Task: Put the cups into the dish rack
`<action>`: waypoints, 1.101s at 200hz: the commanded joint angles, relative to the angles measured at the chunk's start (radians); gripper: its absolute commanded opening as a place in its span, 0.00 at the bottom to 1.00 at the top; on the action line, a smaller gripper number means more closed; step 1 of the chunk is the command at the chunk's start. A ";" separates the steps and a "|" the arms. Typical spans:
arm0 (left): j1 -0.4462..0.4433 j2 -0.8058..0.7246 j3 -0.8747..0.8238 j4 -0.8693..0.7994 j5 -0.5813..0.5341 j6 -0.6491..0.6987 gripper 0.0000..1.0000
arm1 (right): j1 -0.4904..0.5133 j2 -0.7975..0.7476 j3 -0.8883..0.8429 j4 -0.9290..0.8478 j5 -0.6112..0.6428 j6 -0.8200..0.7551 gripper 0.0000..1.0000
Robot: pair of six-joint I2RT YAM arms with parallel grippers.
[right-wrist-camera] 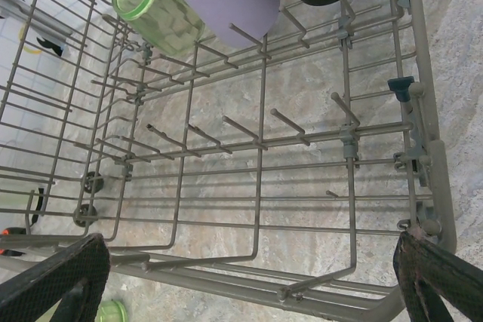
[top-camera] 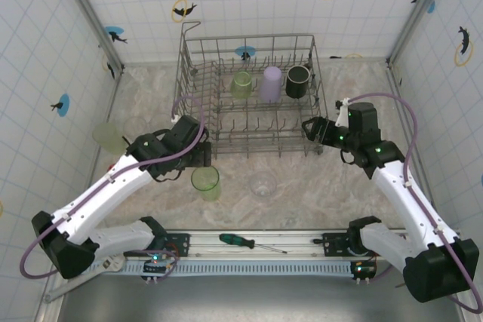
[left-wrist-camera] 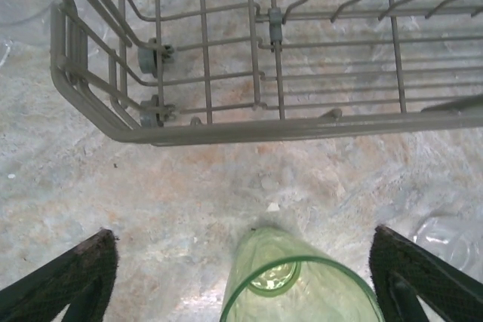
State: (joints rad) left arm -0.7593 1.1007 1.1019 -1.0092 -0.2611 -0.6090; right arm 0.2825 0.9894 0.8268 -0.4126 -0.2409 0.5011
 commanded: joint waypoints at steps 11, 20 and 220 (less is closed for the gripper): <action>-0.005 -0.036 -0.032 -0.029 0.044 -0.012 0.74 | 0.013 0.000 -0.014 0.052 0.002 0.002 1.00; -0.005 -0.043 -0.048 -0.023 0.046 -0.011 0.71 | 0.013 0.002 -0.012 0.051 0.002 0.001 1.00; -0.005 0.019 -0.201 0.051 0.113 0.048 0.00 | 0.021 0.021 0.001 0.056 -0.001 0.004 1.00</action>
State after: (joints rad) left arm -0.7593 1.0935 0.8753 -0.9581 -0.1440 -0.5846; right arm 0.2955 1.0225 0.8268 -0.3851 -0.2409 0.5053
